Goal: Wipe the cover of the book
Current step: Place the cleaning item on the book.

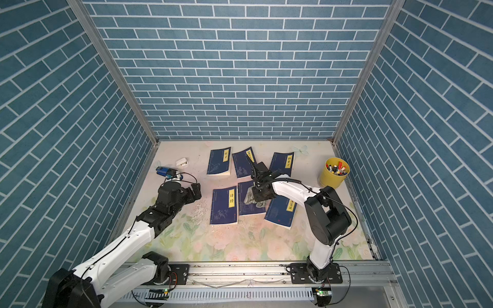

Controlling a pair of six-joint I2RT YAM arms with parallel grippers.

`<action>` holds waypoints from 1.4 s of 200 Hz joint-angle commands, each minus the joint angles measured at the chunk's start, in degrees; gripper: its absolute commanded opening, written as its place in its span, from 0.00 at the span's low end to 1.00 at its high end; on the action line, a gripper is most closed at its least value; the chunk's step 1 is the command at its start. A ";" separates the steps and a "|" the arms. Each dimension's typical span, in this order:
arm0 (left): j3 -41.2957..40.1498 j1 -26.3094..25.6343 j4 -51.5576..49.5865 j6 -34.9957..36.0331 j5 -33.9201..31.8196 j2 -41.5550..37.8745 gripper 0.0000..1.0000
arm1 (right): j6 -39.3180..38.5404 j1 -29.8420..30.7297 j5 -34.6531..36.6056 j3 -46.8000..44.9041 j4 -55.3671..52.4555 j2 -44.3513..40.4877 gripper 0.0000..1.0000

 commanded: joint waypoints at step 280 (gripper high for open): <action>1.70 0.13 0.46 2.49 -0.38 5.37 1.00 | 1.09 3.80 11.54 2.56 -6.68 -5.50 0.96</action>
